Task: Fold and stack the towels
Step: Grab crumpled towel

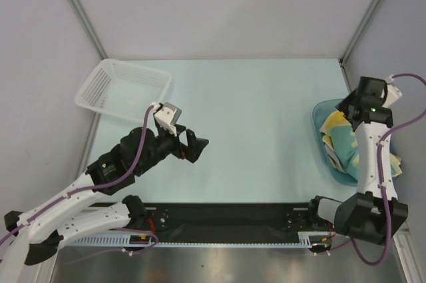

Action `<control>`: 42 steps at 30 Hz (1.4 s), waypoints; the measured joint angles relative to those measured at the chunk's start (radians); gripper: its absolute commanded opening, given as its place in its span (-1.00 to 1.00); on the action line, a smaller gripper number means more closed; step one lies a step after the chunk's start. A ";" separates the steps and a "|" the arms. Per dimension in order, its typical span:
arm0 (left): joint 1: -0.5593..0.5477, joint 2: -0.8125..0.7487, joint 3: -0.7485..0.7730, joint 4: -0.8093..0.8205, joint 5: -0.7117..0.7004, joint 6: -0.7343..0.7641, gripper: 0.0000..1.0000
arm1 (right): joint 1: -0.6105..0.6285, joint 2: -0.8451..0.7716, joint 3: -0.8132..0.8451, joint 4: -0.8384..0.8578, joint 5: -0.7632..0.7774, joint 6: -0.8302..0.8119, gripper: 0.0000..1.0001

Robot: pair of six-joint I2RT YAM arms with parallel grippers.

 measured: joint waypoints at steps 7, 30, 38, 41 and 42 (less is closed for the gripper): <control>0.000 0.026 -0.007 0.009 0.072 -0.014 1.00 | -0.256 0.021 -0.108 0.008 -0.034 0.006 0.35; 0.000 0.108 -0.006 0.020 0.071 -0.032 1.00 | -0.371 0.143 -0.300 0.224 -0.177 -0.090 -0.34; 0.000 0.107 -0.006 0.024 0.080 -0.051 1.00 | -0.367 0.091 -0.323 0.227 -0.254 -0.093 -1.00; 0.000 0.100 -0.006 0.037 0.092 -0.060 1.00 | -0.307 0.013 -0.285 0.207 -0.272 -0.087 -1.00; 0.000 0.099 -0.006 0.045 0.096 -0.064 1.00 | -0.254 -0.011 -0.248 0.201 -0.261 -0.084 -1.00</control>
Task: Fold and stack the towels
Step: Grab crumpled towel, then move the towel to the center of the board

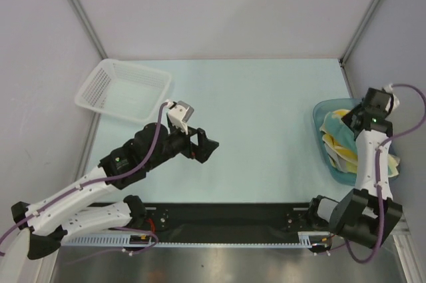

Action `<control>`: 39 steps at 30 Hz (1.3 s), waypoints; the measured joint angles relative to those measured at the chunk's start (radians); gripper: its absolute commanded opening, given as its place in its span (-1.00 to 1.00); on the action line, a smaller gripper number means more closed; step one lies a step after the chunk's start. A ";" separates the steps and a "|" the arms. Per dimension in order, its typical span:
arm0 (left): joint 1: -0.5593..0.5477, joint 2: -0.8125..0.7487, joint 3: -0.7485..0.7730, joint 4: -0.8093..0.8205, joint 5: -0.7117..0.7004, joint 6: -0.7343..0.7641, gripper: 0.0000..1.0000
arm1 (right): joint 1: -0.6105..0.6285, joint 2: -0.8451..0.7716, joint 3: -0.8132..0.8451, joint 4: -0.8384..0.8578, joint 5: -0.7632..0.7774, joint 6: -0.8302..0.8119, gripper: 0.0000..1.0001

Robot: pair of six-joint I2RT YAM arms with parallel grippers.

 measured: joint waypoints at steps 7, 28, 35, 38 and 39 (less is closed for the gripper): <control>0.020 0.055 0.090 -0.004 0.003 -0.039 0.99 | 0.468 0.068 0.449 -0.037 0.037 -0.029 -1.00; 0.350 0.073 0.119 -0.132 -0.051 -0.180 0.94 | 1.045 0.179 -0.185 0.240 -0.210 -0.014 -1.00; 0.350 0.136 0.108 -0.174 0.009 -0.192 0.90 | 1.084 -0.006 -0.243 0.188 -0.169 0.016 -0.33; 0.350 0.106 0.054 -0.161 0.032 -0.195 0.90 | 1.090 -0.131 -0.259 0.163 -0.165 0.037 -0.12; 0.350 0.095 0.032 -0.159 0.039 -0.196 0.89 | 1.089 -0.162 -0.262 0.145 -0.164 0.045 -0.10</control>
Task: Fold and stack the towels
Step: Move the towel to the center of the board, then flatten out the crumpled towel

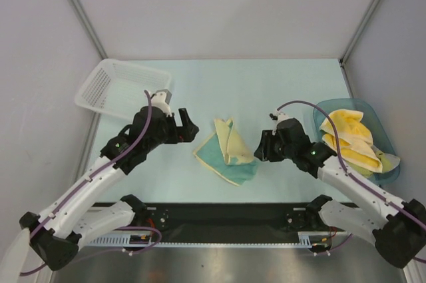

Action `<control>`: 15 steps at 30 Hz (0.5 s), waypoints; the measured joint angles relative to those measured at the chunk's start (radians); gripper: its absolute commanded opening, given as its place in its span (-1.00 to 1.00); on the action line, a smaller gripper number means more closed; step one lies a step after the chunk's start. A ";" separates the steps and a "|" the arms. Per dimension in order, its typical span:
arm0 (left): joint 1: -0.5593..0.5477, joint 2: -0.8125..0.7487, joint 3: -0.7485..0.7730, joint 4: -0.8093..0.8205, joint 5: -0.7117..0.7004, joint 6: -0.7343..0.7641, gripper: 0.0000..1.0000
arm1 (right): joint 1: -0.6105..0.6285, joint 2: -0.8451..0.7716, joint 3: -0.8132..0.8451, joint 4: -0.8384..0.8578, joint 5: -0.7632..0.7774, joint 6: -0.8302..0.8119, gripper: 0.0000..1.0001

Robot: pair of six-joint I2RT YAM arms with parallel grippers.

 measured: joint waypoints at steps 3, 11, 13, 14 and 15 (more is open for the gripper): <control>0.000 -0.014 -0.055 0.013 0.023 -0.003 0.87 | -0.010 -0.045 0.010 -0.051 0.001 0.009 -0.13; 0.004 0.074 -0.224 0.202 0.101 -0.078 0.73 | -0.002 0.182 0.235 -0.030 0.018 0.022 -0.21; 0.008 0.131 -0.233 0.253 0.107 -0.102 0.72 | 0.012 0.303 0.311 -0.012 0.043 0.045 -0.21; 0.013 0.159 -0.235 0.287 0.113 -0.113 0.70 | 0.018 0.347 0.336 0.002 0.056 0.051 -0.21; 0.023 0.193 -0.235 0.324 0.122 -0.126 0.68 | 0.023 0.400 0.366 0.011 0.071 0.062 -0.20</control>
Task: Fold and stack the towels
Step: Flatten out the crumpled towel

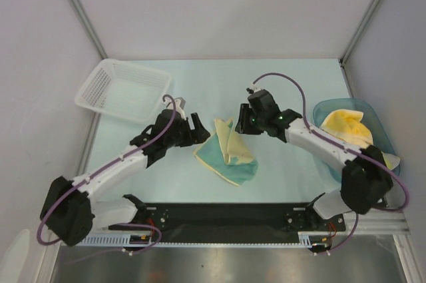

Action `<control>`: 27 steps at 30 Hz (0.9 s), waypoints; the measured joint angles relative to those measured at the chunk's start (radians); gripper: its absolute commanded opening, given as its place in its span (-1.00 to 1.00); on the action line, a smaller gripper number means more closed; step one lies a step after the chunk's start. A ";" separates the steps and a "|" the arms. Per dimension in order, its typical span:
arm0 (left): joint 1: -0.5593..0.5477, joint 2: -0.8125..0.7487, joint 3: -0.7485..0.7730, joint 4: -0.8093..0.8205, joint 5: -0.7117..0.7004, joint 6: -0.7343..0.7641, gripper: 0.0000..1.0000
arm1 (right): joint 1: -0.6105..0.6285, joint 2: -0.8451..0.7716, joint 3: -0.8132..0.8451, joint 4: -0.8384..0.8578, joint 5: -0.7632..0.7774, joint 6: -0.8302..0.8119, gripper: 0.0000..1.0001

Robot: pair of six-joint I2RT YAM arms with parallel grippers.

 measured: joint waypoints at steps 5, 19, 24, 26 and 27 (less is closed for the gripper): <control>0.069 0.212 0.063 0.132 0.041 -0.031 0.53 | -0.015 0.214 0.117 0.055 0.039 0.008 -0.19; 0.101 0.640 0.360 0.248 0.225 -0.003 0.42 | -0.216 0.471 0.250 0.138 -0.161 -0.115 -0.16; 0.095 0.700 0.414 0.189 0.223 0.024 0.43 | -0.186 0.502 0.249 0.163 -0.204 -0.126 -0.16; 0.092 0.706 0.414 0.175 0.217 0.031 0.41 | -0.176 0.506 0.249 0.174 -0.213 -0.126 -0.16; 0.090 0.708 0.414 0.171 0.216 0.031 0.40 | -0.172 0.508 0.249 0.182 -0.217 -0.126 -0.16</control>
